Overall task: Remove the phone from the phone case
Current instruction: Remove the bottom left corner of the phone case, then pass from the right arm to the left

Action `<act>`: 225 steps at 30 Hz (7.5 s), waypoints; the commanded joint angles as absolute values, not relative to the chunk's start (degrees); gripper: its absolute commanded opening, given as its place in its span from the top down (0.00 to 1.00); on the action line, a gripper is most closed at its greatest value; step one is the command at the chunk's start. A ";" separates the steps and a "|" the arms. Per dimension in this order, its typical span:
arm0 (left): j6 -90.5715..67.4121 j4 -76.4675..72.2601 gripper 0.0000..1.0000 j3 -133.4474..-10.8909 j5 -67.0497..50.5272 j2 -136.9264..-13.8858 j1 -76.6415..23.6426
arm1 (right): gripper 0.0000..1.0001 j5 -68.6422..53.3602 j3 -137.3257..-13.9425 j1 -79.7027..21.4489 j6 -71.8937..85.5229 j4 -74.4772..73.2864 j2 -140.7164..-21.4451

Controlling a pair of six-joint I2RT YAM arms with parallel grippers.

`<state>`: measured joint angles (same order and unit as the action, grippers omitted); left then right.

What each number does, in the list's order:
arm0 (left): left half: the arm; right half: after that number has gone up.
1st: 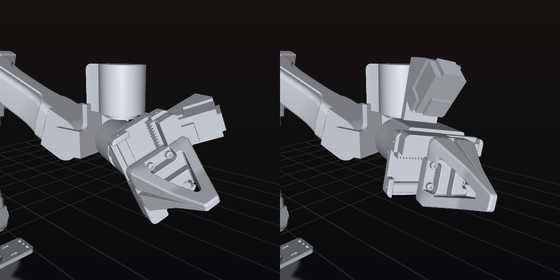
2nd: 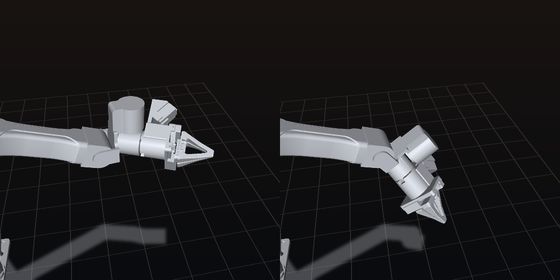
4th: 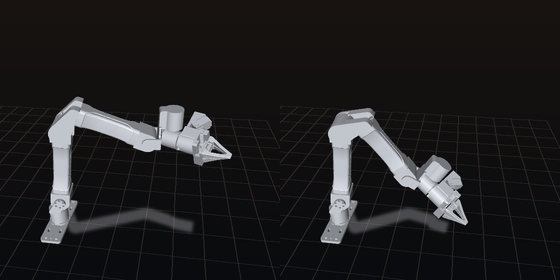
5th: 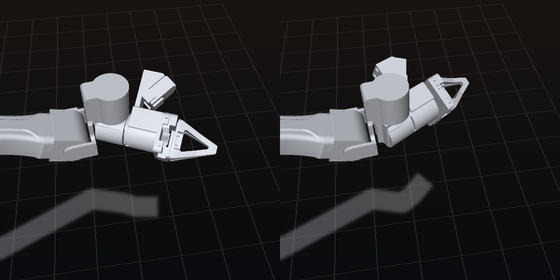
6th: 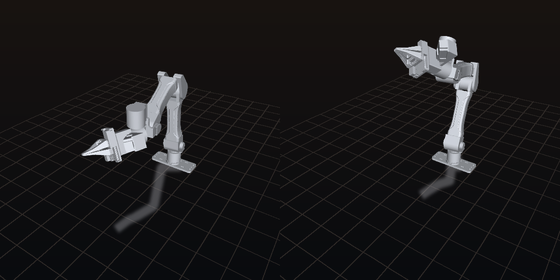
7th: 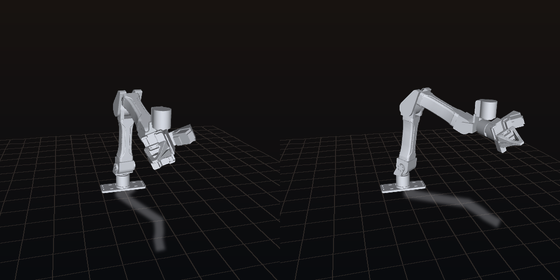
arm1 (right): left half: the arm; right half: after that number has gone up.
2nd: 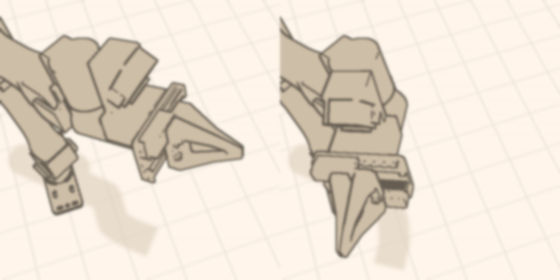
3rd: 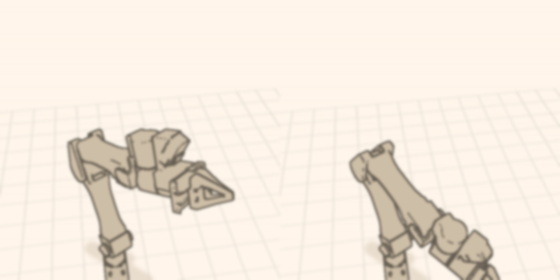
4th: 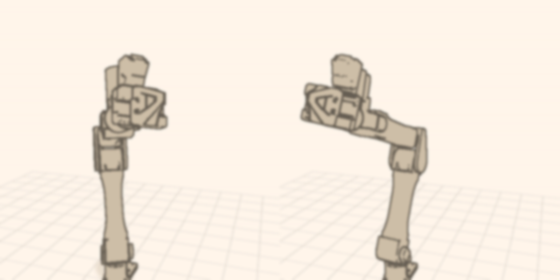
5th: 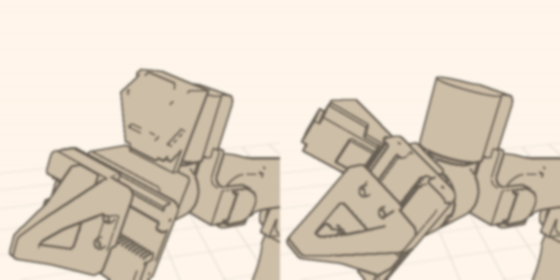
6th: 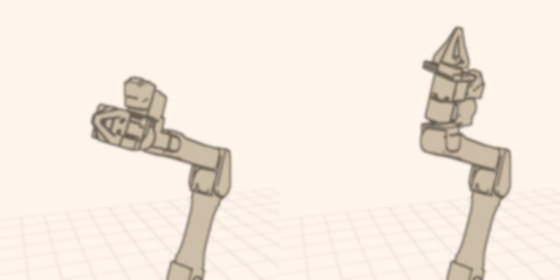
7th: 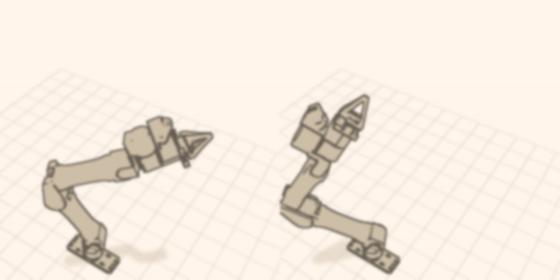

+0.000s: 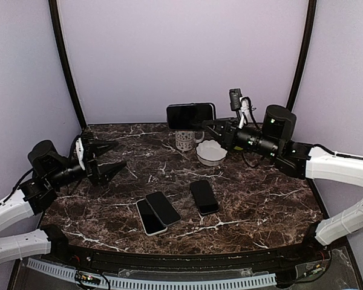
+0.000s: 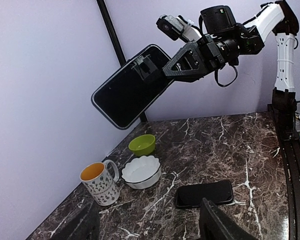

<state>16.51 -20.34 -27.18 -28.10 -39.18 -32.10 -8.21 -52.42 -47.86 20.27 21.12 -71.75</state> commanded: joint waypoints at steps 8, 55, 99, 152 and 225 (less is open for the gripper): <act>5.34 -30.19 0.34 -31.06 -52.23 -45.02 -30.67 | 1.00 -41.24 -58.18 -47.04 28.69 46.03 -78.78; -4.54 -45.59 0.78 -31.54 -63.16 -51.27 -30.67 | 1.00 -48.91 -65.98 -51.39 31.00 45.20 -89.44; 11.71 -38.59 0.91 -27.99 -71.69 -45.41 -30.65 | 1.00 -64.58 -73.14 -57.20 34.66 29.64 -94.35; 27.74 -14.29 0.55 -28.97 -60.79 -42.11 -30.67 | 1.00 -36.23 -56.09 -51.96 -21.72 18.36 -74.32; 20.88 -21.86 0.43 -27.58 -58.82 -45.53 -31.29 | 1.00 -42.50 -56.57 -59.67 -26.92 21.74 -77.69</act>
